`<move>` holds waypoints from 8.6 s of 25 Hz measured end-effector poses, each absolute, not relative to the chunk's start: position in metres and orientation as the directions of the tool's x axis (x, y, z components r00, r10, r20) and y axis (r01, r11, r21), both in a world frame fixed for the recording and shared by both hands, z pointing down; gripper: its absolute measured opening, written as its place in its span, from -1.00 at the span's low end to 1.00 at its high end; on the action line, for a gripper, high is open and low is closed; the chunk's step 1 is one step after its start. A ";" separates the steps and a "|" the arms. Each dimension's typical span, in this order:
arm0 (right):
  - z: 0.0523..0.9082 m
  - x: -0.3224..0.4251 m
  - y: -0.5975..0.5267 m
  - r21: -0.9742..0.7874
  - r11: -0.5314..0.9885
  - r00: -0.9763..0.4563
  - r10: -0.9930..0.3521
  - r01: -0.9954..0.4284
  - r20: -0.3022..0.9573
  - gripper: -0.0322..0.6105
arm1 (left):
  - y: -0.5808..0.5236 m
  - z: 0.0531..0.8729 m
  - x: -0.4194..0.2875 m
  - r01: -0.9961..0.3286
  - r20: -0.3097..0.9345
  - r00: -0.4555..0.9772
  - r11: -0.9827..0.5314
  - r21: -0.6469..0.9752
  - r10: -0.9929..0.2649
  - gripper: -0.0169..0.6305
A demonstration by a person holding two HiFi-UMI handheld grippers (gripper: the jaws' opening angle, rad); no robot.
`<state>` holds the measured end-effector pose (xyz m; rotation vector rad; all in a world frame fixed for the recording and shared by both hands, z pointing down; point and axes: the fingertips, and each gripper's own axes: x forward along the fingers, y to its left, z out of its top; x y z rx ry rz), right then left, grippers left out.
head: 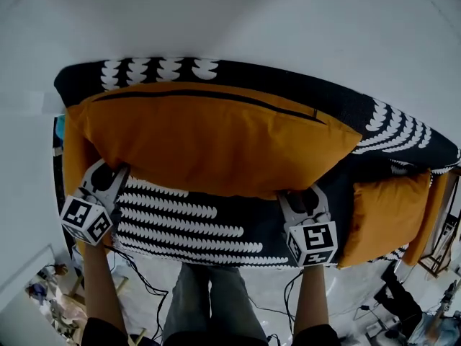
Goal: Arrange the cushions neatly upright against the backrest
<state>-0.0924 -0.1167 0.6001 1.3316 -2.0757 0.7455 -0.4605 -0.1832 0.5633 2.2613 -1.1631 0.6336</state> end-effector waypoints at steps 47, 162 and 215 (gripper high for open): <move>0.387 -0.134 0.021 -0.062 0.093 -0.111 -0.853 -0.994 0.510 -0.85 | -0.062 0.346 -0.457 -0.789 0.364 0.600 -0.604 0.117 -0.713 -0.94; 0.355 0.645 0.203 -0.070 0.104 -0.125 -0.787 -0.992 0.605 -0.84 | 0.127 0.341 0.392 -0.647 0.425 0.743 -0.717 0.260 -0.517 -0.94; 0.715 0.719 0.111 -0.243 0.300 -0.330 -0.286 -0.922 0.900 0.51 | 0.105 0.710 0.307 -0.910 0.775 0.406 -0.142 0.389 -0.484 0.30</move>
